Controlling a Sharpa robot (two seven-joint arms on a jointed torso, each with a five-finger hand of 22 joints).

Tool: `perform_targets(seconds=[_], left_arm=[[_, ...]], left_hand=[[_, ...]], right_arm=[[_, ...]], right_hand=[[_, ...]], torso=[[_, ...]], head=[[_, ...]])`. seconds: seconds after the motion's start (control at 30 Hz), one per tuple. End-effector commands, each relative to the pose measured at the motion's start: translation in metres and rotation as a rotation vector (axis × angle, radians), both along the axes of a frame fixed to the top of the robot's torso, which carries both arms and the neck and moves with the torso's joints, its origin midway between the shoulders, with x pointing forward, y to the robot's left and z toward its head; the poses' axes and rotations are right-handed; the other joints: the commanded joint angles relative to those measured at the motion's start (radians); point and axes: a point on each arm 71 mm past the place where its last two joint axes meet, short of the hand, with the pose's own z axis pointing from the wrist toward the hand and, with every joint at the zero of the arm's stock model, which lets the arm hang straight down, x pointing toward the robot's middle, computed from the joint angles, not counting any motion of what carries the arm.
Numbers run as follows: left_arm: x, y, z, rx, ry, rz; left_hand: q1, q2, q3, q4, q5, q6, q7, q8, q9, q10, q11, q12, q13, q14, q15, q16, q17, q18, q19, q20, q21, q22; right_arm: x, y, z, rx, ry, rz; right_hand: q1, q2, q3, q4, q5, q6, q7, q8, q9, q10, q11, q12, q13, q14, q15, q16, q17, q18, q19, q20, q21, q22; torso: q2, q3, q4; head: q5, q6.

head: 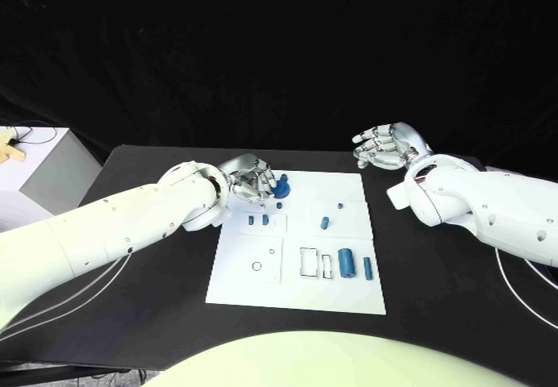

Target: Assemble the parts on the task board

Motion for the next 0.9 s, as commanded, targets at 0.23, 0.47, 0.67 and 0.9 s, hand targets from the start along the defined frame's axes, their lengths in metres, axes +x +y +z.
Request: perform_targets(seconds=[0.23, 0.47, 0.67, 0.9], left_arm=[[0.0, -0.02, -0.009, 0.124, -0.208, -0.149], [0.003, -0.026, -0.021, 0.244, -0.195, -0.169], [0.005, -0.028, -0.026, 0.302, -0.185, -0.166], [0.006, -0.034, -0.029, 0.335, -0.168, -0.179]], left_hand=[[-0.004, -0.015, -0.012, -0.018, -0.007, 0.007, -0.003, -0.03, -0.047, -0.026, 0.007, -0.038, -0.037, -0.013, 0.007, 0.009, -0.018, 0.013, -0.014, 0.004, 0.01, 0.005], [-0.008, -0.022, -0.023, -0.027, -0.006, 0.024, -0.014, -0.042, -0.074, -0.043, 0.006, -0.057, -0.06, -0.002, 0.006, 0.032, -0.028, 0.013, -0.006, 0.005, 0.02, 0.01], [-0.015, -0.027, -0.03, -0.027, -0.006, 0.029, -0.02, -0.048, -0.086, -0.051, 0.007, -0.066, -0.069, 0.005, 0.007, 0.044, -0.027, 0.013, -0.005, 0.005, 0.023, 0.011], [-0.015, -0.024, -0.032, -0.028, -0.005, 0.042, -0.023, -0.052, -0.095, -0.05, 0.006, -0.068, -0.075, 0.018, 0.007, 0.063, -0.016, 0.013, -0.001, 0.006, 0.027, 0.013]], right_arm=[[0.0, 0.004, 0.001, 0.005, -0.009, 0.021], [0.0, 0.004, 0.001, 0.005, -0.009, 0.023], [-0.001, 0.005, 0.001, 0.006, -0.008, 0.023], [-0.001, 0.006, 0.001, 0.007, -0.008, 0.026]], right_hand=[[0.003, 0.005, -0.005, -0.002, 0.006, -0.007, 0.028, 0.007, -0.001, 0.003, 0.007, -0.004, -0.001, 0.003, 0.007, -0.006, -0.001, 0.007, 0.0, 0.003, -0.006, -0.002], [0.004, 0.006, -0.005, -0.002, 0.006, -0.007, 0.028, 0.007, -0.001, 0.003, 0.007, -0.004, -0.002, 0.003, 0.007, -0.007, -0.002, 0.007, 0.001, 0.003, -0.006, -0.003], [0.004, 0.006, -0.005, -0.002, 0.006, -0.007, 0.028, 0.007, -0.001, 0.003, 0.007, -0.004, -0.002, 0.003, 0.007, -0.007, -0.002, 0.007, 0.001, 0.003, -0.006, -0.003], [0.004, 0.006, -0.005, -0.002, 0.006, -0.007, 0.028, 0.007, -0.001, 0.003, 0.007, -0.004, -0.002, 0.003, 0.007, -0.007, -0.002, 0.007, 0.001, 0.003, -0.006, -0.003]], torso=[[0.002, -0.0009, -0.0019], [0.002, -0.0002, -0.0022], [0.001, 0.0003, -0.0001], [0.0, 0.0005, -0.0006]], head=[[-0.005, 0.0], [-0.008, 0.0], [-0.011, 0.0], [-0.011, 0.0]])
